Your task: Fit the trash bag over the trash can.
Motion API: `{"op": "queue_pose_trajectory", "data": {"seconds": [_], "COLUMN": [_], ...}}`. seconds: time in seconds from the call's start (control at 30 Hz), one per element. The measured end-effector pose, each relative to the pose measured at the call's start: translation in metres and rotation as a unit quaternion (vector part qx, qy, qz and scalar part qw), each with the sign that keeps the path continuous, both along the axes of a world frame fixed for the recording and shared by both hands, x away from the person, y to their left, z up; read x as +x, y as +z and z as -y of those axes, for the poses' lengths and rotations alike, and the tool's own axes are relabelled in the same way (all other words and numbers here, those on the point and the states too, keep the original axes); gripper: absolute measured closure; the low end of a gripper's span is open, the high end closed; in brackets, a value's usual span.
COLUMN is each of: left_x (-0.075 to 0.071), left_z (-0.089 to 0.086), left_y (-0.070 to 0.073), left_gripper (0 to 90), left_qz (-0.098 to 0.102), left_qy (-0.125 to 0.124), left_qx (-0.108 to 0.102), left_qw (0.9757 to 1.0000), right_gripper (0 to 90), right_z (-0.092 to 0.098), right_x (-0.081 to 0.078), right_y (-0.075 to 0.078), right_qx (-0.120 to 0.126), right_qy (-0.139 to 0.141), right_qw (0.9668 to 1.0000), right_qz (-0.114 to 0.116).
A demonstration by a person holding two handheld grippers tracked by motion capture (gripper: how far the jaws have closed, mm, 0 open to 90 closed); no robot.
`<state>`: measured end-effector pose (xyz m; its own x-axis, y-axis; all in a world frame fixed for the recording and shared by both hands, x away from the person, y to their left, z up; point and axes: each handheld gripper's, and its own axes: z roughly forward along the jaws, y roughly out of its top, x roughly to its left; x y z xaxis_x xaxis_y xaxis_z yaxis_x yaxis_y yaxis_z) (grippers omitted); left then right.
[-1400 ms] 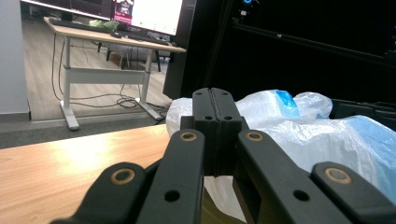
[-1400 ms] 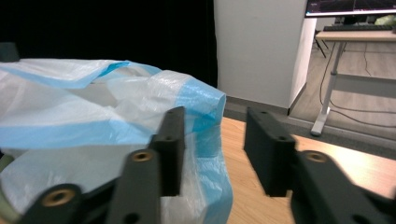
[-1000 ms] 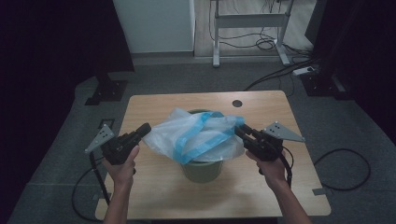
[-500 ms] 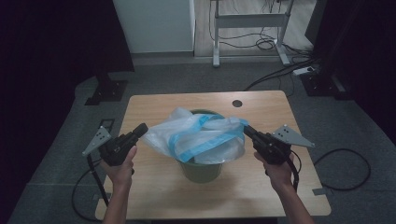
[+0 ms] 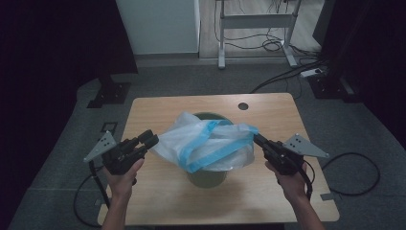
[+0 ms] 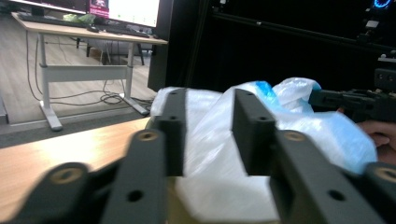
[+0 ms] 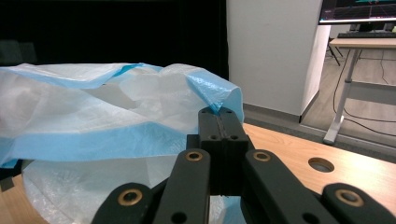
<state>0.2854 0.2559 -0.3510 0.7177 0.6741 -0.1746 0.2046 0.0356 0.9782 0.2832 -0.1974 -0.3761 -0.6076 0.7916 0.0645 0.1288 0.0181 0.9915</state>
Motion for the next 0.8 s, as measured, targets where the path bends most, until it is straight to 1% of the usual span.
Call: {"op": "queue_pose_trajectory", "data": {"seconds": [0.07, 0.17, 0.27, 0.3, 0.33, 0.4, 0.47, 0.63, 0.7, 0.8], "left_x": [0.002, 0.008, 0.015, 0.017, 0.017, 0.014, 0.010, 0.000, -0.006, -0.016], "left_z": [0.005, 0.011, 0.020, 0.023, 0.025, 0.029, 0.031, 0.031, 0.032, 0.035], "left_y": [0.009, 0.017, 0.021, 0.021, 0.020, 0.020, 0.019, 0.018, 0.019, 0.020], "left_gripper": [53.8, 49.3, 46.8, 45.9, 43.9, 43.2, 41.8, 39.1, 37.7, 35.4], "left_qz": [-0.001, -0.009, -0.018, -0.026, -0.030, -0.028, -0.028, -0.028, -0.027, -0.025], "left_qy": [0.000, -0.011, -0.023, -0.029, -0.034, -0.040, -0.046, -0.041, -0.039, -0.030], "left_qx": [0.019, 0.043, 0.073, 0.076, 0.077, 0.080, 0.077, 0.066, 0.065, 0.070], "left_qw": [0.9998, 0.9990, 0.9969, 0.9963, 0.9960, 0.9956, 0.9956, 0.9966, 0.9968, 0.9968], "right_gripper": [89.4, 89.4, 89.5, 89.4, 89.5, 89.4, 89.4, 89.4, 89.4, 89.4], "right_z": [-0.002, -0.005, -0.007, -0.008, -0.009, -0.009, -0.010, -0.011, -0.011, -0.012], "right_x": [0.000, 0.001, 0.002, 0.002, 0.002, 0.002, 0.002, 0.003, 0.003, 0.002], "right_y": [0.002, 0.004, 0.007, 0.007, 0.008, 0.008, 0.007, 0.006, 0.006, 0.006], "right_qx": [-0.005, -0.013, -0.018, -0.018, -0.018, -0.019, -0.020, -0.020, -0.021, -0.021], "right_qy": [0.001, 0.005, 0.008, 0.009, 0.009, 0.010, 0.010, 0.010, 0.009, 0.007], "right_qw": [1.0000, 0.9999, 0.9998, 0.9998, 0.9998, 0.9997, 0.9997, 0.9997, 0.9997, 0.9997], "right_qz": [0.001, 0.004, 0.006, 0.007, 0.006, 0.007, 0.005, 0.002, 0.002, 0.002]}}
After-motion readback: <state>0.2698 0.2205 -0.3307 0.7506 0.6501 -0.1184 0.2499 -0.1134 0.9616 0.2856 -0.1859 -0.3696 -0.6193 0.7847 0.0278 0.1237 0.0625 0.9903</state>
